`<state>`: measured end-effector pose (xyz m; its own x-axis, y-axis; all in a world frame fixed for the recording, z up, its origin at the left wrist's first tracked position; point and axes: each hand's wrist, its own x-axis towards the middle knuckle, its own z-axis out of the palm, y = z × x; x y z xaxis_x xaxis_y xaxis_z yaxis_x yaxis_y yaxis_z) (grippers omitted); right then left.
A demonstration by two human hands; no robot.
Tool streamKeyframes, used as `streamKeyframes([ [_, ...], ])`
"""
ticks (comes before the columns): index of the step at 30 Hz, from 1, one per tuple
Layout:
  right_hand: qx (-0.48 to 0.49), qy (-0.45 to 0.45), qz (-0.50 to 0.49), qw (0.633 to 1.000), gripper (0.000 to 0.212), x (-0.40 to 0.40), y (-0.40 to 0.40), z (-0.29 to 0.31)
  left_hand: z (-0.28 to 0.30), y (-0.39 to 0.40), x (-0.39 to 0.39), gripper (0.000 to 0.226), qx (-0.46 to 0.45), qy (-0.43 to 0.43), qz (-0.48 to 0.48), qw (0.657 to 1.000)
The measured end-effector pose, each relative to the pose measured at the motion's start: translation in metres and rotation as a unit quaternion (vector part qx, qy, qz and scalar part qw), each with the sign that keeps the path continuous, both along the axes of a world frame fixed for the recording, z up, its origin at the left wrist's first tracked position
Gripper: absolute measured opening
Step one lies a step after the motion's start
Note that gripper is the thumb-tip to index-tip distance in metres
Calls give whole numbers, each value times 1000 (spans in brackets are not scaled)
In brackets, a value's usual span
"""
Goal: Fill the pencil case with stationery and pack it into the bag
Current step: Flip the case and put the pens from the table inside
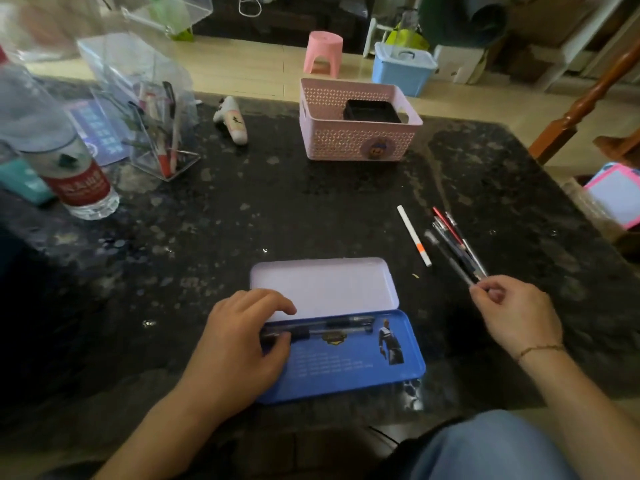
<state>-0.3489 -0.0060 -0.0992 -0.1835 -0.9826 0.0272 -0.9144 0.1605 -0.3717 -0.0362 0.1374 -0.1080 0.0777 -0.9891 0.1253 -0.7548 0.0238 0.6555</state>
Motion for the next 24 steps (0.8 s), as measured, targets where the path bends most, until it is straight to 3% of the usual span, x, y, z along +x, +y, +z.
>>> streamKeyframes([
  [4, -26, -117, 121, 985, 3, 2, 46, 18, -1, 0, 8, 37, 6, 27, -1, 1000],
  [8, -64, -9, 349, 935, 14, 30, 83, 13, -4, -1, 16, 47, 9, 93, 73, 993],
  [11, -84, 58, 437, 893, 18, 55, 88, -8, -5, -1, 14, 36, 4, 88, 61, 994],
  [13, -98, 76, 454, 882, 16, 68, 85, -16, -5, 0, 12, 29, 4, 63, 26, 998],
  [17, -104, 57, 421, 899, 8, 78, 76, -16, -10, -2, 13, 22, 10, 6, -19, 1000],
  [24, -87, 39, 393, 914, 19, 87, 76, -19, -11, -2, 12, 19, 14, -13, -21, 1000],
])
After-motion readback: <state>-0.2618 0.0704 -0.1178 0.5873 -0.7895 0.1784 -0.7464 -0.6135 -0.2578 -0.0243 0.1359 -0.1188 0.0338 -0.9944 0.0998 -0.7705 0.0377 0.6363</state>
